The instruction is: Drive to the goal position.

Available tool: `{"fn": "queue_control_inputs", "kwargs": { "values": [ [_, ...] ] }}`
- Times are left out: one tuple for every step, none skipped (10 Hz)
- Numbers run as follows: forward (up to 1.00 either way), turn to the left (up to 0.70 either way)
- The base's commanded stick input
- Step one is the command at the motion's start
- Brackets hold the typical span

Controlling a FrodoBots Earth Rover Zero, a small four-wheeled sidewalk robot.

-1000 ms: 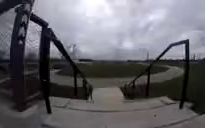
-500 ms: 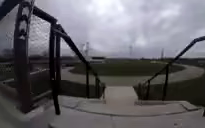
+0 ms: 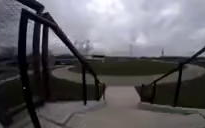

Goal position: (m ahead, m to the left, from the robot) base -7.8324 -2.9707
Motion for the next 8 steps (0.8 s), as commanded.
{"fn": "queue_control_inputs", "kwargs": {
  "values": [
    [0.00,0.00],
    [0.00,0.00],
    [0.00,0.00],
    [0.00,0.00],
    [0.00,0.00],
    [0.00,0.00],
    [0.00,0.00],
    [-1.00,0.00]
  ]
}}
